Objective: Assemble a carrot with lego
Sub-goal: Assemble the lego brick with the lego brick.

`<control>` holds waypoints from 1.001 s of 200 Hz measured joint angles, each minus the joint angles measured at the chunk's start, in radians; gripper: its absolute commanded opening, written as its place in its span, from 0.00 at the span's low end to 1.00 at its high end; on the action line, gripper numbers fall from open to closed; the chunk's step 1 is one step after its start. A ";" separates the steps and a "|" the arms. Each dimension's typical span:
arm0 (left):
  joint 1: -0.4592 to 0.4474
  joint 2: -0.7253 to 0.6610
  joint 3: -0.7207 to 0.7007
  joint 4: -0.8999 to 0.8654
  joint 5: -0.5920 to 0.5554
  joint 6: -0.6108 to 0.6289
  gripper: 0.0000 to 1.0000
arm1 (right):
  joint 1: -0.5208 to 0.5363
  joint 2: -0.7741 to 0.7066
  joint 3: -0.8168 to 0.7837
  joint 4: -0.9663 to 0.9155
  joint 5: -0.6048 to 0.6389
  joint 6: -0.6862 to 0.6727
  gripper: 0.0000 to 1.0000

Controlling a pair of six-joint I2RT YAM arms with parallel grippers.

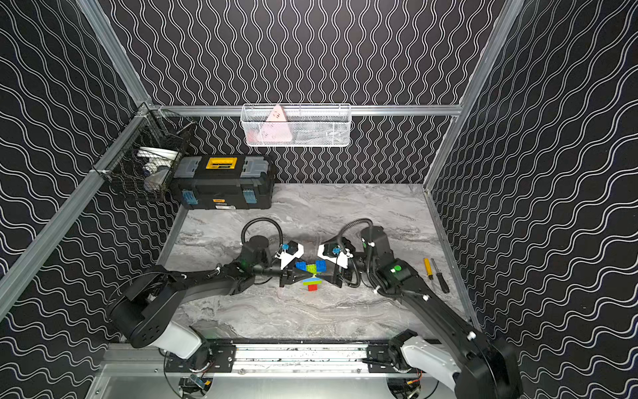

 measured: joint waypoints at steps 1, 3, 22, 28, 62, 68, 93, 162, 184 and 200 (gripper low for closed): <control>0.000 0.001 0.003 -0.003 0.002 -0.004 0.00 | 0.000 -0.011 -0.006 0.008 0.009 0.020 1.00; 0.001 0.005 0.010 -0.010 0.008 -0.020 0.00 | 0.000 -0.026 -0.016 0.021 0.024 0.049 1.00; 0.003 0.051 0.065 -0.055 0.044 -0.164 0.00 | -0.002 -0.163 -0.063 0.055 0.179 0.352 1.00; 0.005 0.069 0.079 -0.065 0.053 -0.211 0.00 | -0.003 -0.202 -0.057 0.036 0.230 0.447 1.00; 0.010 0.153 0.124 -0.067 0.078 -0.472 0.00 | -0.004 -0.359 -0.017 -0.155 0.422 0.952 1.00; 0.011 0.161 0.124 -0.061 0.078 -0.510 0.00 | -0.004 -0.373 -0.014 -0.208 0.449 1.024 1.00; 0.012 0.180 0.135 -0.064 0.061 -0.608 0.00 | 0.001 -0.351 -0.003 -0.399 0.452 1.169 0.90; 0.037 0.220 0.148 -0.069 0.035 -0.703 0.00 | 0.407 0.200 0.192 -0.600 0.767 1.252 0.84; 0.040 0.225 0.148 -0.066 0.037 -0.726 0.00 | 0.448 0.333 0.221 -0.543 0.809 1.242 1.00; 0.043 0.225 0.148 -0.062 0.037 -0.731 0.00 | 0.450 0.398 0.224 -0.496 0.822 1.228 1.00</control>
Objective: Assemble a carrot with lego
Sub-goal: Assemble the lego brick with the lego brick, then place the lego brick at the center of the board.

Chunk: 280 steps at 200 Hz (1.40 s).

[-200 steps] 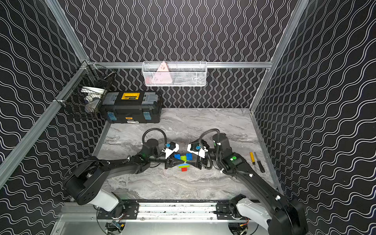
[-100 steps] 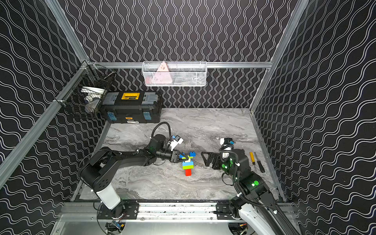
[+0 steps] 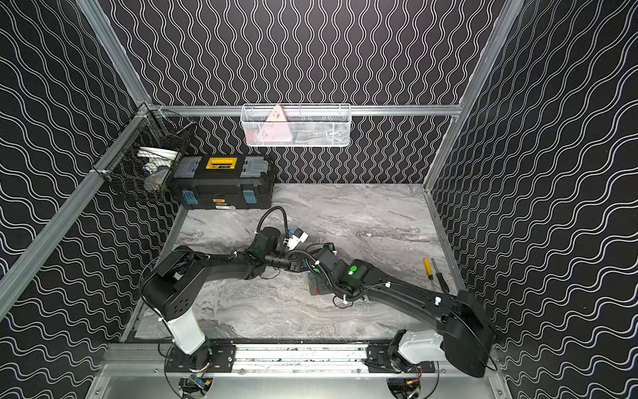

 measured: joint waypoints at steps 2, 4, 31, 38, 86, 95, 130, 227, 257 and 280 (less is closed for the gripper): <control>0.000 0.000 0.000 0.001 0.000 -0.001 0.00 | 0.001 0.007 0.000 0.006 0.000 -0.001 1.00; 0.000 0.000 0.000 0.001 -0.001 -0.001 0.00 | 0.002 0.013 0.002 0.012 0.000 -0.003 1.00; 0.002 0.001 0.000 0.014 0.003 -0.007 0.00 | 0.002 0.073 0.014 0.098 0.002 -0.027 0.97; 0.002 0.001 -0.001 0.018 0.004 -0.012 0.00 | 0.002 0.087 0.022 0.114 0.000 -0.033 0.93; 0.003 0.000 -0.008 0.027 0.011 -0.022 0.00 | -0.002 0.124 0.045 0.142 -0.005 -0.059 0.72; 0.003 -0.001 -0.010 0.031 0.011 -0.024 0.00 | -0.002 0.124 0.045 0.139 0.003 -0.061 0.70; 0.004 -0.002 -0.016 0.046 0.014 -0.031 0.00 | -0.002 0.122 0.045 0.135 0.010 -0.069 0.65; 0.014 -0.033 -0.028 0.085 0.010 -0.059 0.91 | -0.011 0.121 0.032 0.153 0.022 -0.080 0.62; 0.026 -0.062 -0.035 0.080 0.007 -0.068 0.99 | -0.031 0.121 0.024 0.158 0.026 -0.079 0.62; 0.080 -0.097 -0.041 0.028 0.006 -0.043 0.99 | -0.064 0.123 0.022 0.158 0.025 -0.076 0.62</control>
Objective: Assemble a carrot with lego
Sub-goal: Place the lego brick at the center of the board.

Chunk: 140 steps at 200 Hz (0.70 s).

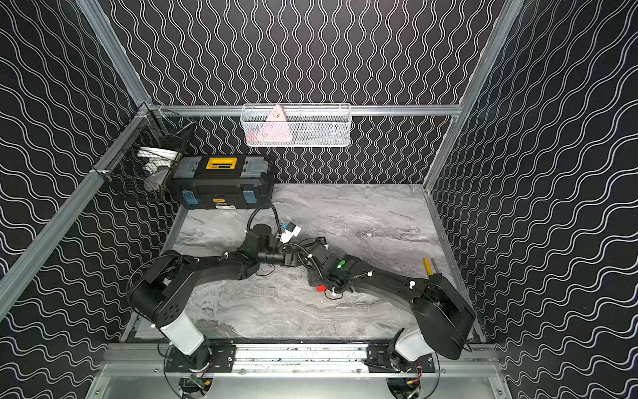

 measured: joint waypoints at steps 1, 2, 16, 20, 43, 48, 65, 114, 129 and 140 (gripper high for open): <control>0.006 -0.004 0.000 -0.006 0.000 0.002 0.99 | -0.001 0.000 0.000 0.000 0.000 0.000 0.62; 0.010 -0.006 0.000 -0.010 -0.001 0.003 0.99 | -0.002 0.001 0.000 0.000 0.000 0.000 0.62; 0.071 -0.053 0.001 -0.089 -0.009 0.055 0.99 | -0.024 0.013 0.004 -0.006 -0.002 0.002 0.62; 0.092 -0.072 0.004 -0.126 -0.013 0.076 0.99 | -0.029 0.018 0.005 -0.008 -0.004 0.004 0.62; 0.214 -0.171 0.033 -0.285 -0.054 0.192 0.99 | -0.069 0.058 0.029 -0.028 -0.042 0.011 0.62; 0.240 -0.187 0.045 -0.324 -0.070 0.217 0.99 | -0.080 0.072 0.039 -0.035 -0.050 0.013 0.62; 0.306 -0.222 0.078 -0.433 -0.126 0.296 0.99 | -0.112 0.134 0.091 -0.070 -0.063 0.018 0.63; 0.386 -0.278 0.078 -0.598 -0.223 0.432 0.99 | -0.138 0.289 0.233 -0.164 -0.093 0.014 0.64; 0.389 -0.293 0.072 -0.620 -0.230 0.465 0.99 | -0.149 0.316 0.256 -0.176 -0.094 0.009 0.65; 0.391 -0.299 0.069 -0.632 -0.234 0.484 0.99 | -0.153 0.332 0.269 -0.191 -0.098 -0.001 0.65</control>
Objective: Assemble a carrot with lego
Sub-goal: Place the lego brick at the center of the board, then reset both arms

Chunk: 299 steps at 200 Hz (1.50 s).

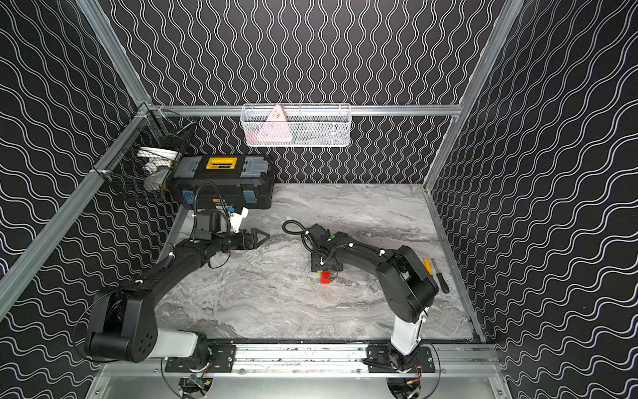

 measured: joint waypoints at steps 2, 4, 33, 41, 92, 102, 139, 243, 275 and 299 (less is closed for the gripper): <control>0.000 0.000 0.000 -0.002 0.000 0.004 0.99 | -0.002 0.002 0.003 -0.003 -0.002 0.000 0.65; 0.000 -0.001 0.000 -0.005 -0.001 0.009 0.99 | -0.003 0.003 0.004 -0.004 -0.002 -0.001 0.65; 0.000 -0.007 -0.006 -0.034 -0.003 0.039 0.99 | -0.024 0.037 0.031 -0.028 -0.017 -0.010 0.66; 0.000 -0.007 -0.009 -0.038 -0.003 0.043 0.99 | -0.027 0.050 0.037 -0.035 -0.019 -0.011 0.66; 0.000 -0.001 -0.020 -0.039 0.029 0.055 0.99 | -0.037 0.093 0.076 -0.075 -0.007 -0.029 0.68; 0.000 0.001 -0.021 -0.039 0.038 0.055 0.99 | -0.038 0.099 0.079 -0.075 -0.006 -0.034 0.71; 0.000 0.008 -0.027 -0.039 0.044 0.055 0.99 | -0.045 0.112 0.080 -0.076 0.002 -0.039 0.93; -0.097 -0.051 0.012 -0.129 -0.332 0.120 0.99 | -0.269 -0.413 -0.139 0.070 -0.012 -0.058 1.00; -0.026 -0.139 -0.116 -0.012 -0.519 0.142 0.99 | -0.521 -0.563 -0.361 0.303 0.037 -0.100 1.00; -0.008 -0.126 -0.220 0.136 -0.618 0.191 0.99 | -0.628 -0.592 -0.523 0.516 0.073 -0.217 1.00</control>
